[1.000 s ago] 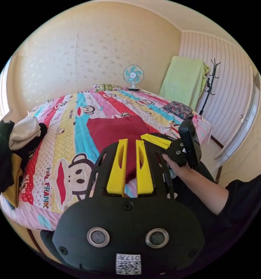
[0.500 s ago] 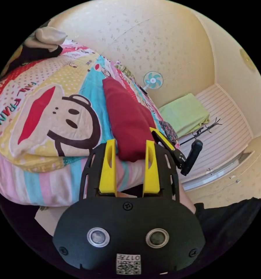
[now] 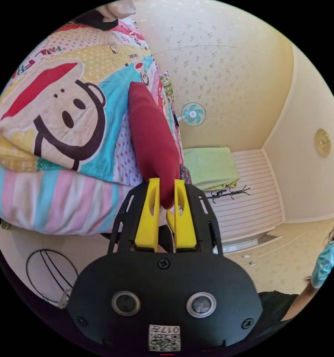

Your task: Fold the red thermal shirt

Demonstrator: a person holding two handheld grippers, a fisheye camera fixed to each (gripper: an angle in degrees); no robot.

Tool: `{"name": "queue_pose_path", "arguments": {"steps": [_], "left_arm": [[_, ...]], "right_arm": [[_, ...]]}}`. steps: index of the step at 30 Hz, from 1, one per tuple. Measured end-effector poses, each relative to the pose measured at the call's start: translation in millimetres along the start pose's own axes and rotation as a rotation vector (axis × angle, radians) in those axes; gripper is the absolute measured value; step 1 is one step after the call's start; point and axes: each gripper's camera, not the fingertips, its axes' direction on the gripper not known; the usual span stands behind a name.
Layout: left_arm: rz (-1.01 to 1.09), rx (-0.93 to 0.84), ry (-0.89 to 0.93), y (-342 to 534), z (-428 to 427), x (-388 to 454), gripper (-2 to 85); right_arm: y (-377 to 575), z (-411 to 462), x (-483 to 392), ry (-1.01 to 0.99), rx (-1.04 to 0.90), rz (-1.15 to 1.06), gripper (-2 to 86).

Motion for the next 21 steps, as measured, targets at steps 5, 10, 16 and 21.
{"name": "queue_pose_path", "arguments": {"steps": [5, 10, 16, 21], "left_arm": [[0.067, -0.037, -0.022, 29, 3, 36, 6.3], [0.073, -0.093, -0.047, 60, 2, 37, 5.9], [0.199, -0.116, -0.105, 82, -11, 48, 5.9], [0.373, 0.105, -0.201, 92, -75, 56, 3.7]], "right_arm": [[-21, -22, 30, -0.287, -0.063, 0.244, 24.2], [-61, -30, 40, -0.405, -0.086, 0.302, 25.0], [-88, -32, 40, -0.44, -0.199, 0.343, 23.1], [-98, -93, 15, -0.646, -0.158, 0.137, 20.6]]}}
